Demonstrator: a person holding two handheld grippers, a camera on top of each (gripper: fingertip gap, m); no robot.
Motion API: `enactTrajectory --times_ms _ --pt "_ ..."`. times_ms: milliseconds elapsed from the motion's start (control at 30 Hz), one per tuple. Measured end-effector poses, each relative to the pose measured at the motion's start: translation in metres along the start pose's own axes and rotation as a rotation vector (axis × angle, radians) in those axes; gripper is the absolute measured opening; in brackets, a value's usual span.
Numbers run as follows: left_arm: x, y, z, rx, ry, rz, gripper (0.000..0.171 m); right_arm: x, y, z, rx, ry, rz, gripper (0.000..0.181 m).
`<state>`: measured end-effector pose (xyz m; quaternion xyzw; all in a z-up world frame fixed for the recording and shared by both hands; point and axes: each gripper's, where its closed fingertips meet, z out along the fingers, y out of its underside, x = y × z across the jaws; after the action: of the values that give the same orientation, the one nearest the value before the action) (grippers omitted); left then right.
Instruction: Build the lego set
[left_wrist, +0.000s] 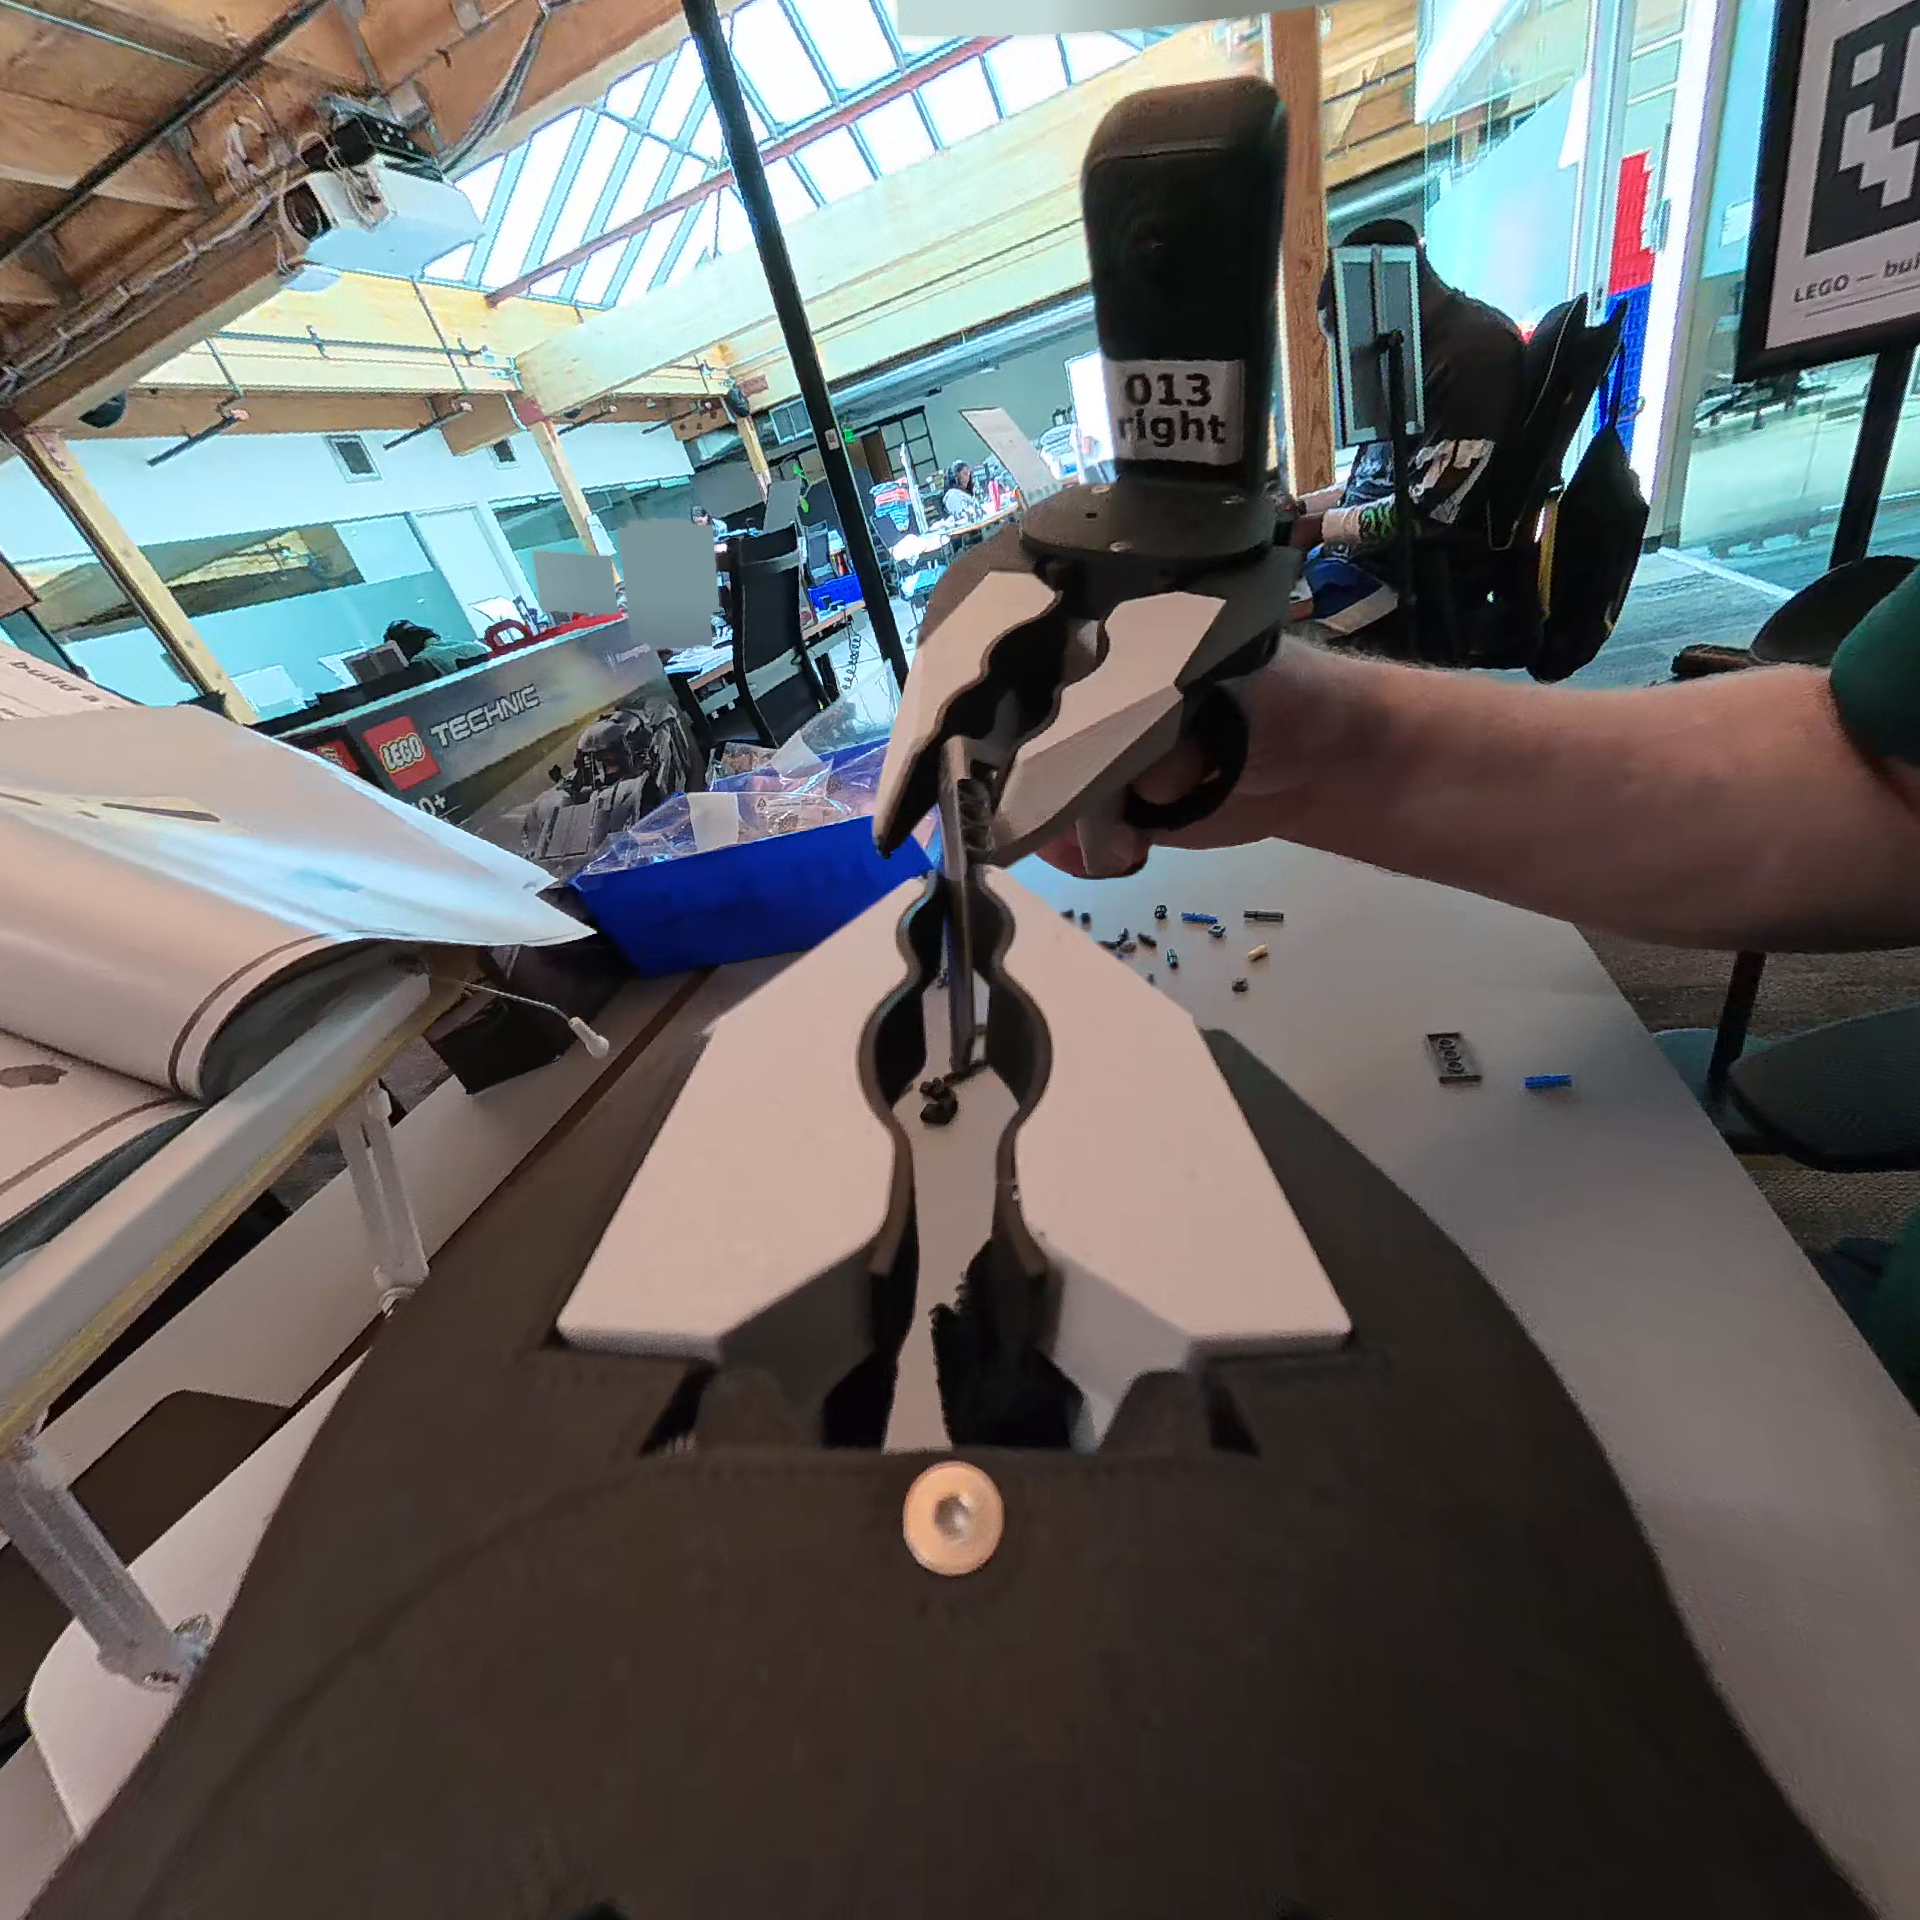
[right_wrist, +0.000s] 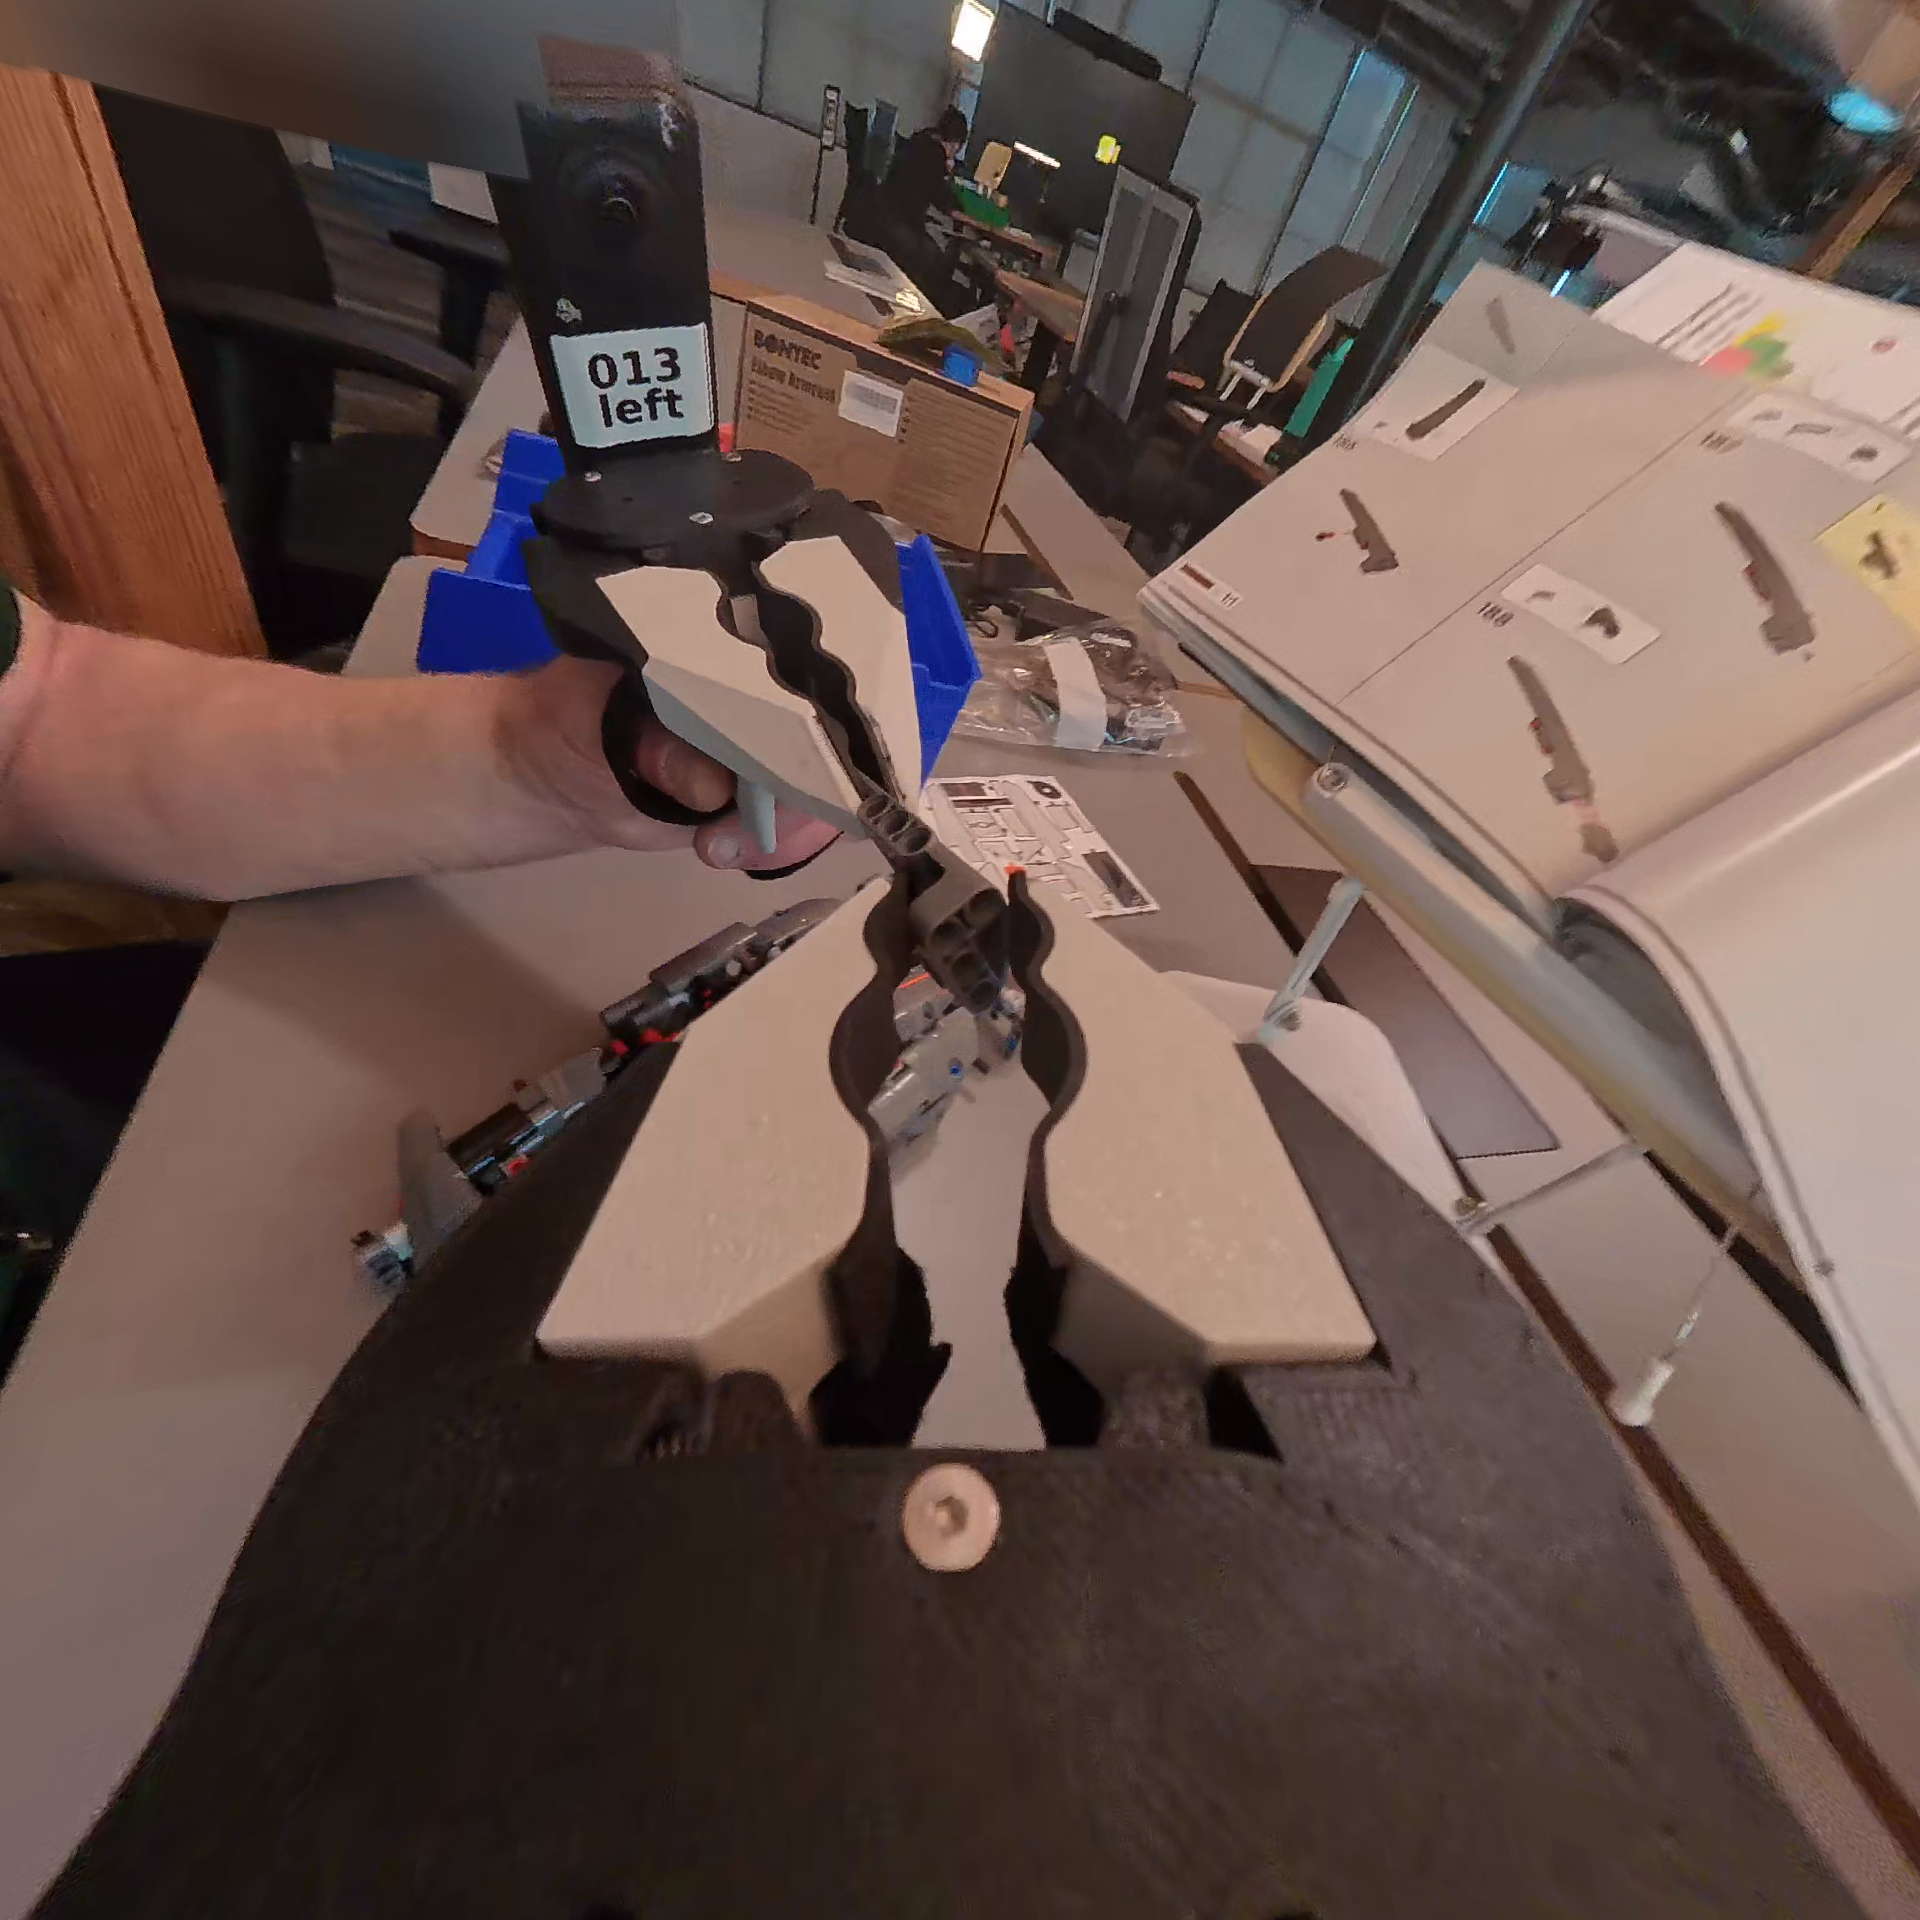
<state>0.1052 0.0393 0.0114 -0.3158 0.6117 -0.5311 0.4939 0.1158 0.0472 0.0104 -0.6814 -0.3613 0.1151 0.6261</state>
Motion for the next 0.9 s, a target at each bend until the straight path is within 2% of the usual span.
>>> enactTrajectory --times_ms 300,367,467,700,800,900 --pt "0.004 0.001 0.004 -0.027 0.001 0.014 0.000 -0.002 0.004 -0.006 0.020 0.035 0.014 0.014" --pt "0.005 -0.005 0.004 0.018 0.015 -0.020 0.000 -0.003 0.000 -0.007 0.077 0.025 0.076 0.014" --pt "0.006 -0.009 0.006 0.054 0.025 -0.062 0.015 -0.004 -0.006 -0.009 0.189 0.007 0.201 0.014" --pt "0.012 -0.020 0.005 0.159 0.116 -0.208 0.007 -0.013 -0.018 -0.001 0.390 -0.015 0.383 0.014" --pt "0.009 -0.014 0.002 0.140 0.120 -0.226 0.005 -0.010 -0.014 0.003 0.377 0.033 0.413 0.015" --pt "0.015 -0.010 0.007 0.100 0.122 -0.179 0.003 -0.007 -0.006 -0.003 0.286 0.097 0.357 0.027"
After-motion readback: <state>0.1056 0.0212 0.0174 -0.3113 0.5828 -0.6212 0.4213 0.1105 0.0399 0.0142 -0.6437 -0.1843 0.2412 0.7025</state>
